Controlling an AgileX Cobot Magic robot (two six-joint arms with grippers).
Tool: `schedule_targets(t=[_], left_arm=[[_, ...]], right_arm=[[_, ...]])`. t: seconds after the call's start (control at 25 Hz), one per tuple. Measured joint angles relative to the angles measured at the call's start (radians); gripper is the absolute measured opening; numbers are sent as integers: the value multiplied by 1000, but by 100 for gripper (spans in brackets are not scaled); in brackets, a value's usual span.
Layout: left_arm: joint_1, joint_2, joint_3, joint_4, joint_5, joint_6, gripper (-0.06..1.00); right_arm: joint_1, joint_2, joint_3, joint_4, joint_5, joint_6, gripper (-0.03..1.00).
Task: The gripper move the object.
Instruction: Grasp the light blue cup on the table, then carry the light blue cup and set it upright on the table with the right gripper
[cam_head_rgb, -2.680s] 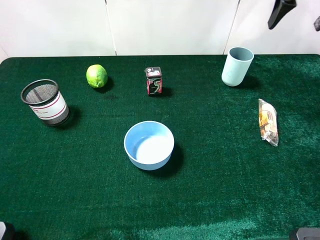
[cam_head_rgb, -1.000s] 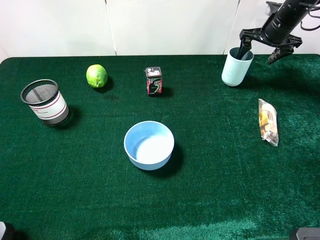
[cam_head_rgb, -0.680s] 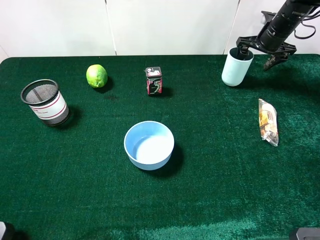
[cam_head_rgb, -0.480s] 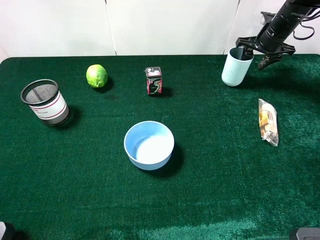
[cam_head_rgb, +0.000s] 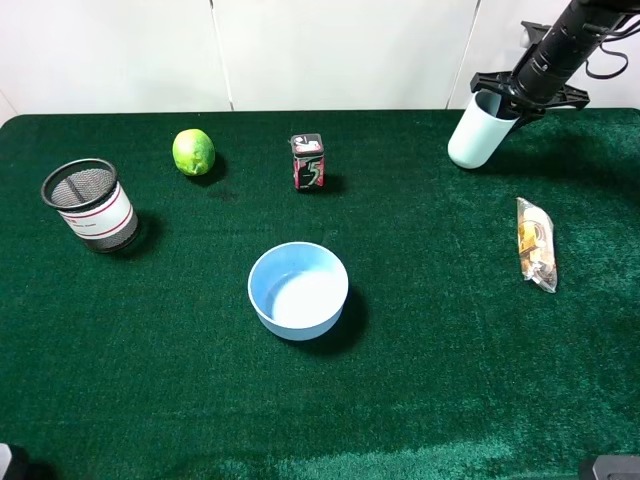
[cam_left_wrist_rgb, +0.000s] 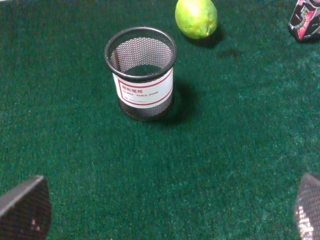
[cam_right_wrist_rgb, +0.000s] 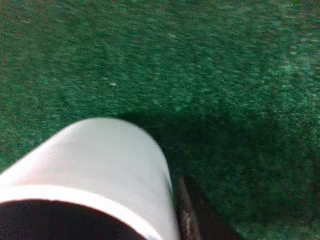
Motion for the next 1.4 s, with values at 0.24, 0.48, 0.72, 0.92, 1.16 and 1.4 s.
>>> schedule_targets(t=[0.24, 0.48, 0.72, 0.92, 1.16, 1.4], left_arm=[[0, 0, 0, 0, 0, 0, 99], [0, 0, 0, 0, 0, 0, 99], [0, 0, 0, 0, 0, 0, 99], [0, 0, 0, 0, 0, 0, 99], [0, 0, 0, 0, 0, 0, 99], [0, 0, 0, 0, 0, 0, 99]], right_arm=[[1, 0, 0, 0, 0, 0, 2], [1, -1, 0, 0, 7, 0, 2], [1, -28, 0, 0, 64, -2, 2], [16, -72, 0, -7, 103, -2, 2], [64, -107, 0, -8, 161, -3, 2], [125, -144, 0, -21, 206, -1, 2]])
